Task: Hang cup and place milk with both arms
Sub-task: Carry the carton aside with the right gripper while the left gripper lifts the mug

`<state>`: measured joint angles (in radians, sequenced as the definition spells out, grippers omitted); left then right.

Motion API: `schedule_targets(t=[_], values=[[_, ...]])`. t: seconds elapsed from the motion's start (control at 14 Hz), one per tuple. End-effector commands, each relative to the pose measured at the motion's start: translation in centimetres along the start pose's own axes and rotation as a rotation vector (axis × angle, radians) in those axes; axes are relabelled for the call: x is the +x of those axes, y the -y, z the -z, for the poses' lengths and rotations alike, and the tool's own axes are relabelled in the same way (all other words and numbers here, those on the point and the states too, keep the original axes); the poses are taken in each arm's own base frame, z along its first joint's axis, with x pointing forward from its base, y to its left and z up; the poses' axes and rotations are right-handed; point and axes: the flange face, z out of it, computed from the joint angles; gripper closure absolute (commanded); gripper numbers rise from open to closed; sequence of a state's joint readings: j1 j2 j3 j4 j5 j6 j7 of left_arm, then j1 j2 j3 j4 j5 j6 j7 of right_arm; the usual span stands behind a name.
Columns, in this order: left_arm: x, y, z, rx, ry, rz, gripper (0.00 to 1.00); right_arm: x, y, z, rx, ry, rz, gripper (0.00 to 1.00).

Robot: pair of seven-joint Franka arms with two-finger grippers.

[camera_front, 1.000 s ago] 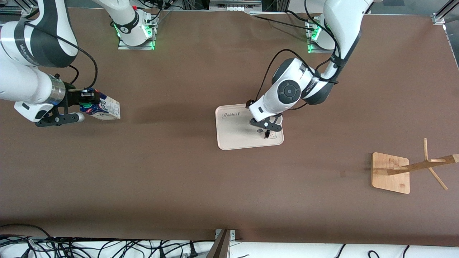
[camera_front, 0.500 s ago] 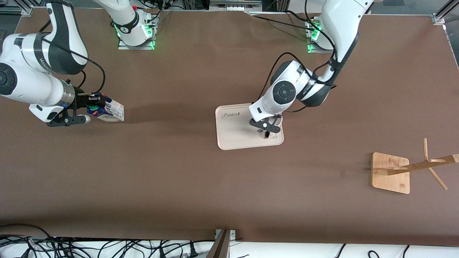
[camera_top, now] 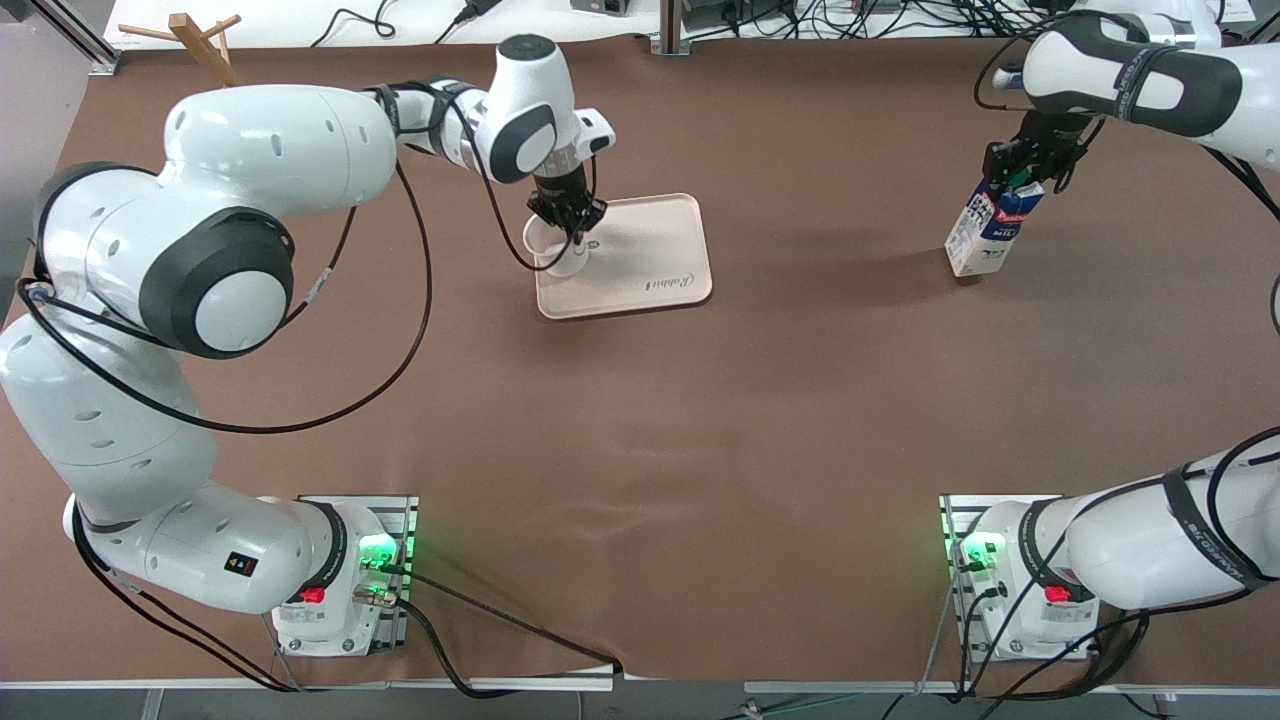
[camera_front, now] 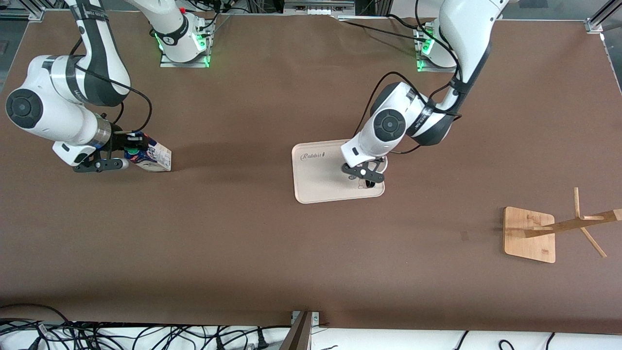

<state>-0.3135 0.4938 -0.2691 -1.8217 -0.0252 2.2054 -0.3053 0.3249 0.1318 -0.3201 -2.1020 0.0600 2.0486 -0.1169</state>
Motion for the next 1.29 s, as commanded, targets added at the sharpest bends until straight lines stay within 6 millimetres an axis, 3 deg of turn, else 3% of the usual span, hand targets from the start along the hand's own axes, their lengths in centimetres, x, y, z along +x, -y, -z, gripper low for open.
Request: schedule_targets(t=[0.0, 0.14, 0.21, 0.29, 0.43, 0.64, 0.86, 1.07, 1.21], values=[[0.2, 4.4, 7.8, 0.017, -0.058, 0.054, 1.0, -1.0, -0.3, -0.6, 0.021, -0.035, -0.011, 0.55], [0.2, 8.8, 13.1, 0.014, -0.122, 0.127, 1.0, -0.9, -0.3, -0.6, 0.02, -0.037, -0.011, 0.48], [0.5, 12.3, 15.4, 0.006, -0.155, 0.185, 1.0, -0.9, -0.3, -0.6, 0.02, -0.034, -0.013, 0.31], [0.8, 15.7, 16.9, 0.002, -0.174, 0.24, 1.0, -0.8, -0.4, -0.5, 0.02, -0.034, -0.014, 0.0], [0.8, 21.4, 20.2, 0.019, -0.178, 0.309, 1.0, -0.8, -1.4, -0.1, 0.024, -0.041, -0.032, 0.0], [-0.2, 28.2, 25.6, 0.043, -0.191, 0.335, 1.0, -0.8, -2.0, 1.4, 0.027, -0.064, -0.038, 0.0], [-1.2, 31.2, 29.7, 0.055, -0.203, 0.354, 1.0, -1.0, -5.9, 3.8, 0.04, -0.067, -0.106, 0.0], [-1.8, 35.4, 30.5, 0.095, -0.22, 0.28, 1.0, -1.6, -9.5, 4.4, 0.039, -0.073, -0.035, 0.0], [-2.1, 37.0, 30.4, 0.106, -0.217, 0.259, 1.0, -1.2, -10.2, 6.5, 0.032, -0.115, -0.01, 0.0]])
